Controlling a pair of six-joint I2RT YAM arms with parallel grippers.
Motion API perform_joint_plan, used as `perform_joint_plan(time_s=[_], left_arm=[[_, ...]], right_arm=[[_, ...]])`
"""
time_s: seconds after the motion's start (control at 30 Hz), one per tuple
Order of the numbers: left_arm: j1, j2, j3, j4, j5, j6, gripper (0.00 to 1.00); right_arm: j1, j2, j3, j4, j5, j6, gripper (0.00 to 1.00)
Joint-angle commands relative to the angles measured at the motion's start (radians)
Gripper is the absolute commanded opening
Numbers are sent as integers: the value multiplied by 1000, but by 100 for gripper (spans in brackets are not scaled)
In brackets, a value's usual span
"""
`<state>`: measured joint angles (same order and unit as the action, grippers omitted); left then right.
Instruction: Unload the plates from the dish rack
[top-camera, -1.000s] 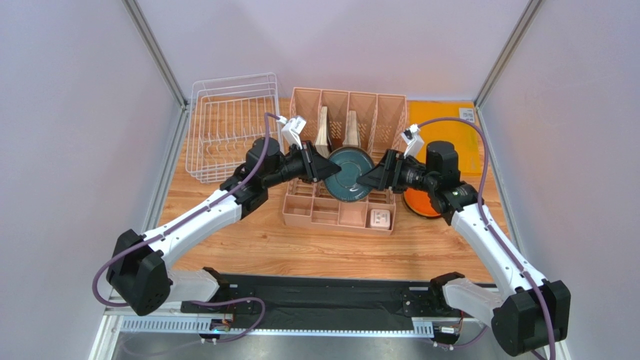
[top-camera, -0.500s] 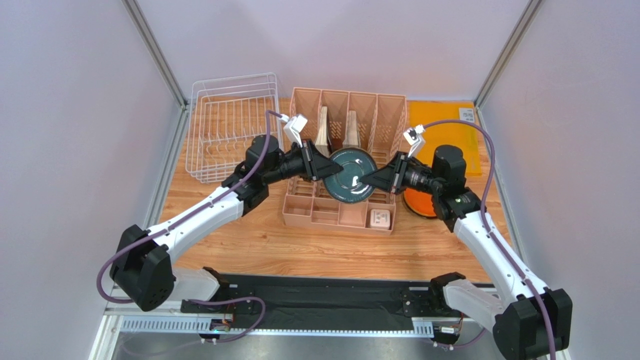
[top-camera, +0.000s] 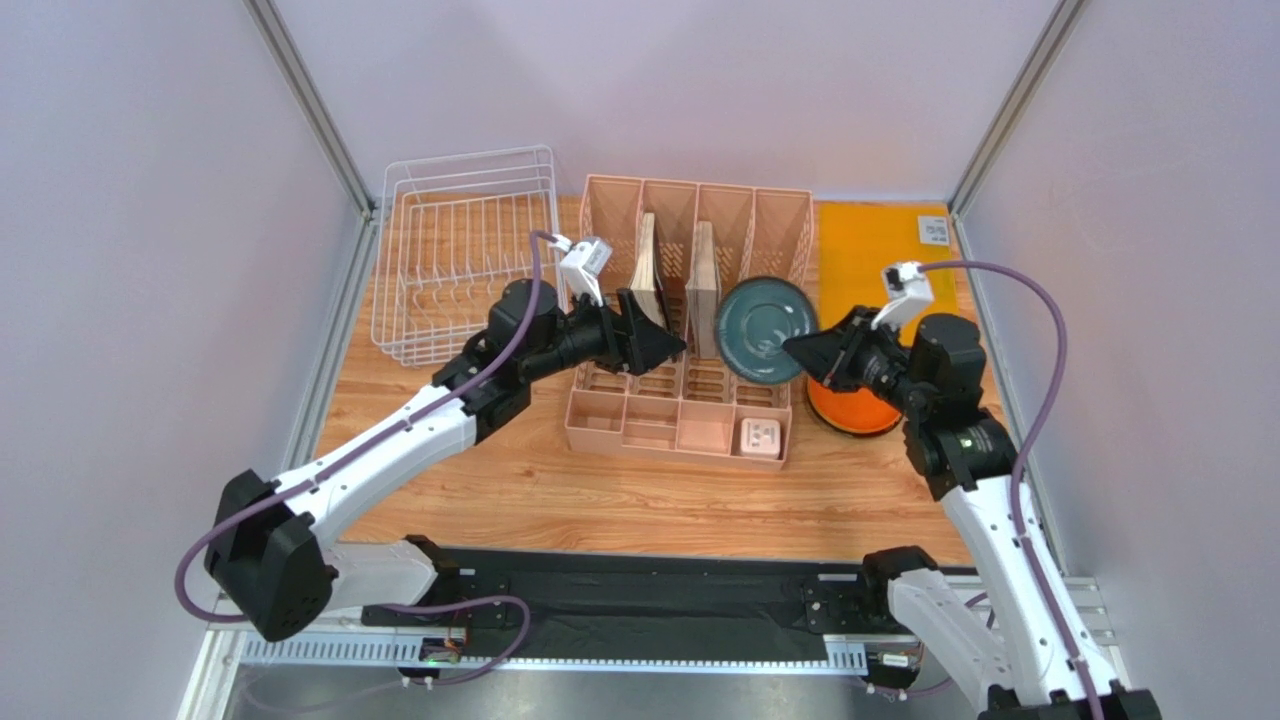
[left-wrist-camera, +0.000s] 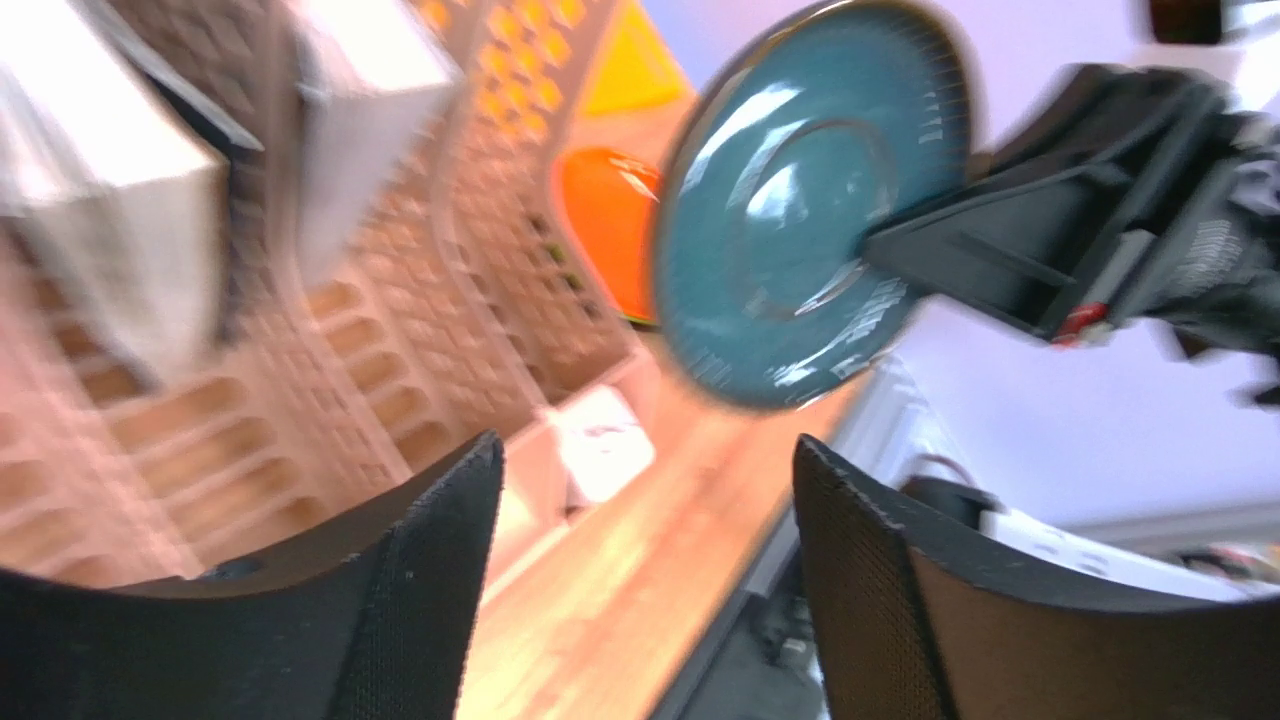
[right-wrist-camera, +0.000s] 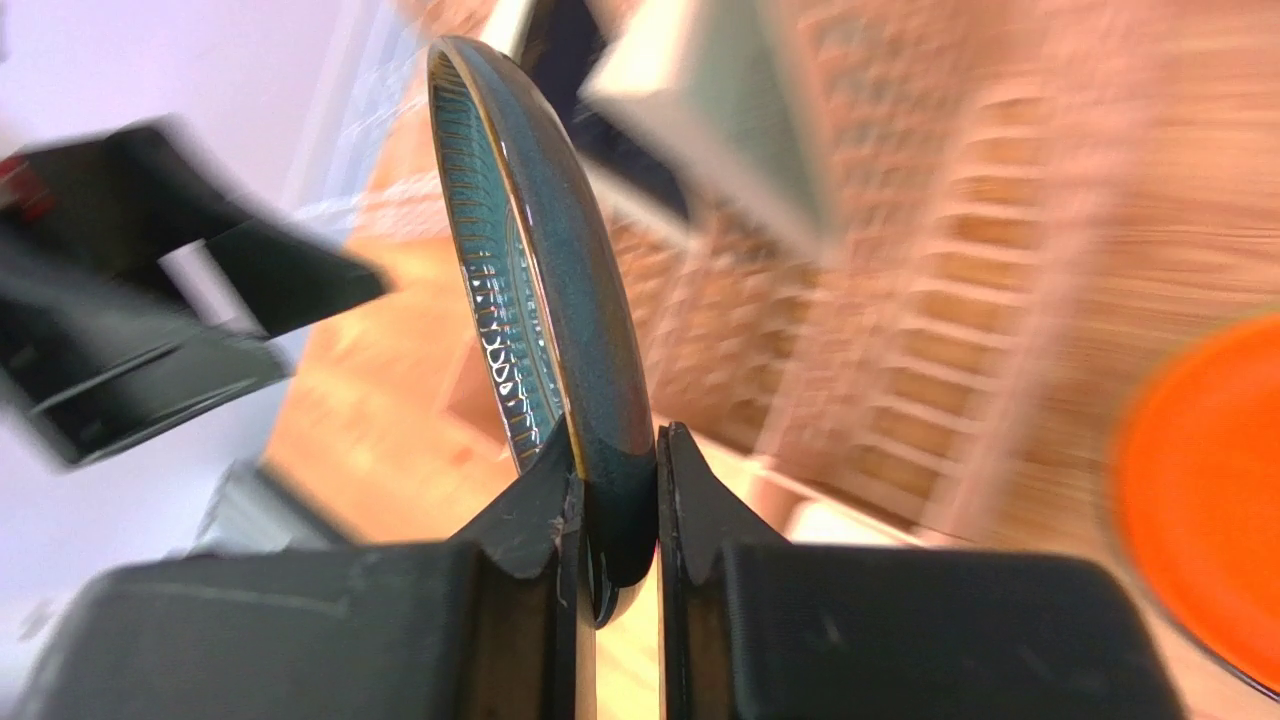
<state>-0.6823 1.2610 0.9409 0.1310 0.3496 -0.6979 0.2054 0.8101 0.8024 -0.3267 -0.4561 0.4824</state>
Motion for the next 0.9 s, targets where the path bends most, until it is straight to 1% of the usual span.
perform_joint_plan(time_s=[0.0, 0.03, 0.07, 0.1, 0.17, 0.2, 0.27, 0.3, 0.4, 0.5, 0.6, 0.7, 0.77, 0.87], left_arm=[[-2, -123, 47, -126, -235, 173, 80], [-2, -139, 47, -166, -273, 196, 93], [0, -173, 47, -206, -312, 246, 94], [-2, -189, 45, -221, -389, 271, 94], [-2, -241, 36, -249, -478, 323, 99], [-2, -258, 30, -269, -571, 337, 100], [0, -303, 6, -281, -651, 380, 100], [-2, -316, -1, -287, -717, 391, 100], [-2, -364, -33, -297, -811, 431, 100], [-2, -397, -60, -309, -876, 436, 100], [-2, -422, -93, -303, -908, 437, 100], [1, -428, -116, -295, -923, 440, 100], [4, -419, -123, -289, -914, 449, 100], [16, -400, -117, -297, -884, 449, 100]], right_arm=[[-98, -112, 136, -148, 227, -111, 0], [-115, -118, 149, -207, 258, -119, 0], [-145, -127, 158, -233, 325, -125, 0], [-159, -134, 170, -259, 362, -125, 0], [-194, -134, 172, -311, 443, -125, 0], [-196, -129, 169, -325, 454, -122, 0], [-254, -114, 156, -351, 526, -99, 0], [-270, -94, 152, -357, 530, -93, 0], [-336, -37, 133, -362, 482, -59, 0], [-392, 29, 115, -350, 416, -50, 0], [-434, 78, 86, -304, 330, -35, 0], [-439, 136, 46, -249, 281, 1, 0], [-439, 168, 12, -174, 222, 22, 0], [-439, 205, -34, -106, 221, 51, 0]])
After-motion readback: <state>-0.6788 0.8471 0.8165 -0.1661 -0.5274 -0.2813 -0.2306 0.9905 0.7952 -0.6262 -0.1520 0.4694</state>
